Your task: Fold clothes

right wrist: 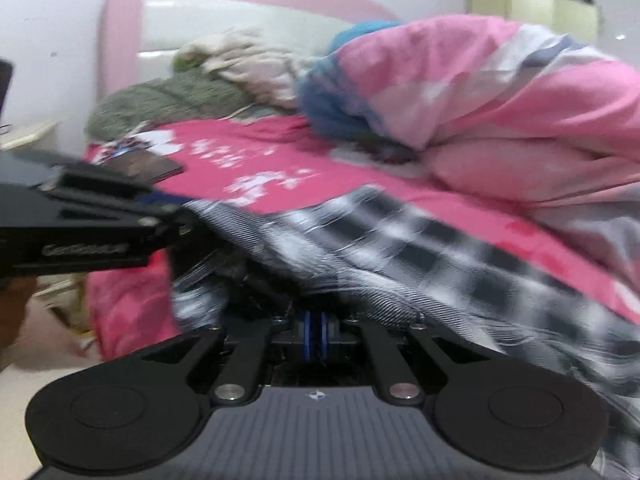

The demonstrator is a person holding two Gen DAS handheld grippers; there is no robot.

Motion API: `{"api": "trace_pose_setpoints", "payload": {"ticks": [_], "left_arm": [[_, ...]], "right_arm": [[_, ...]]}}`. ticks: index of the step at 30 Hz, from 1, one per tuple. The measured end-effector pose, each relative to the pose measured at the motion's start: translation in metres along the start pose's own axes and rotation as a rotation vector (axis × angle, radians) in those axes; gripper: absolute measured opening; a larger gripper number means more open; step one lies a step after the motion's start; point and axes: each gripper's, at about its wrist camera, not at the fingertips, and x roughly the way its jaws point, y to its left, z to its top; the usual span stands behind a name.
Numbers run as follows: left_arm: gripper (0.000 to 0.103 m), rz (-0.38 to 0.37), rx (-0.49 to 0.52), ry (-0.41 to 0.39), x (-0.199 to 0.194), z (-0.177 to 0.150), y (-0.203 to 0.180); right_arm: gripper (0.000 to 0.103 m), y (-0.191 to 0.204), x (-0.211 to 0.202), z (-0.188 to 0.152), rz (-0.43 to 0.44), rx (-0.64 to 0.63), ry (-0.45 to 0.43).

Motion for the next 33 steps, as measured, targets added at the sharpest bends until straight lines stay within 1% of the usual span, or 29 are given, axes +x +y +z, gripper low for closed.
{"api": "trace_pose_setpoints", "payload": {"ticks": [2, 4, 5, 6, 9, 10, 11, 13, 14, 15, 17, 19, 20, 22, 23, 25, 28, 29, 31, 32, 33], "left_arm": [[0.005, -0.007, -0.019, -0.002, 0.000, 0.000, 0.003], [0.005, -0.015, -0.030, -0.004, -0.001, 0.000, 0.005], [0.005, -0.019, -0.033, -0.005, -0.002, 0.000, 0.005], [0.005, -0.022, -0.036, -0.006, -0.002, 0.000, 0.006], [0.005, -0.025, -0.035, 0.004, -0.003, -0.001, 0.006], [0.005, -0.023, -0.034, 0.013, -0.002, -0.001, 0.006], [0.006, -0.018, -0.032, 0.024, -0.002, 0.000, 0.007], [0.006, -0.011, -0.035, 0.043, -0.001, 0.000, 0.008], [0.006, -0.008, -0.036, 0.047, -0.001, 0.000, 0.009], [0.006, -0.006, -0.036, 0.050, -0.002, 0.000, 0.009], [0.006, -0.004, -0.030, 0.051, -0.003, 0.001, 0.009], [0.006, -0.001, -0.014, 0.055, -0.004, 0.001, 0.008], [0.006, 0.002, -0.006, 0.061, -0.004, 0.001, 0.008], [0.006, 0.022, 0.011, 0.094, -0.001, 0.000, 0.007], [0.006, 0.034, 0.017, 0.120, 0.002, -0.001, 0.007], [0.007, 0.048, 0.018, 0.167, 0.006, -0.002, 0.009], [0.008, 0.054, 0.028, 0.196, 0.006, -0.003, 0.010], [0.010, 0.059, 0.037, 0.205, 0.007, -0.004, 0.009], [0.012, 0.070, 0.055, 0.219, 0.008, -0.004, 0.007], [0.015, 0.076, 0.063, 0.225, 0.008, -0.005, 0.006], [0.017, 0.084, 0.073, 0.230, 0.008, -0.005, 0.005]], "right_arm": [[0.005, -0.002, -0.006, -0.001, 0.029, 0.010, -0.004], [0.005, -0.002, -0.014, -0.001, 0.086, -0.003, -0.017], [0.005, 0.000, -0.015, -0.001, 0.091, -0.011, -0.011], [0.005, 0.000, -0.013, -0.002, 0.071, -0.010, 0.000], [0.004, -0.001, 0.002, -0.002, -0.031, 0.008, 0.037], [0.004, -0.001, 0.003, -0.001, -0.046, 0.011, 0.042], [0.005, -0.001, 0.001, 0.000, -0.043, 0.010, 0.040], [0.012, 0.001, -0.009, 0.000, -0.005, 0.000, 0.027], [0.021, 0.000, -0.017, -0.001, 0.029, 0.005, 0.015], [0.022, -0.002, -0.025, -0.003, 0.071, 0.010, -0.002], [0.022, -0.002, -0.037, -0.007, 0.142, -0.003, -0.032], [0.022, 0.000, -0.039, -0.010, 0.194, -0.022, -0.037], [0.022, 0.002, -0.037, -0.011, 0.199, -0.027, -0.023], [0.022, 0.003, -0.023, -0.016, 0.143, -0.025, 0.041], [0.022, -0.002, -0.018, -0.020, 0.143, 0.004, 0.050], [0.023, -0.013, -0.022, -0.019, 0.175, 0.082, 0.043], [0.022, -0.020, -0.043, -0.019, 0.196, 0.073, -0.043], [0.022, -0.022, -0.044, -0.022, 0.177, 0.068, -0.040], [0.022, -0.029, -0.033, -0.032, 0.129, 0.090, 0.022], [0.022, -0.032, -0.030, -0.035, 0.124, 0.103, 0.036], [0.023, -0.035, -0.033, -0.034, 0.138, 0.117, 0.029]]}}
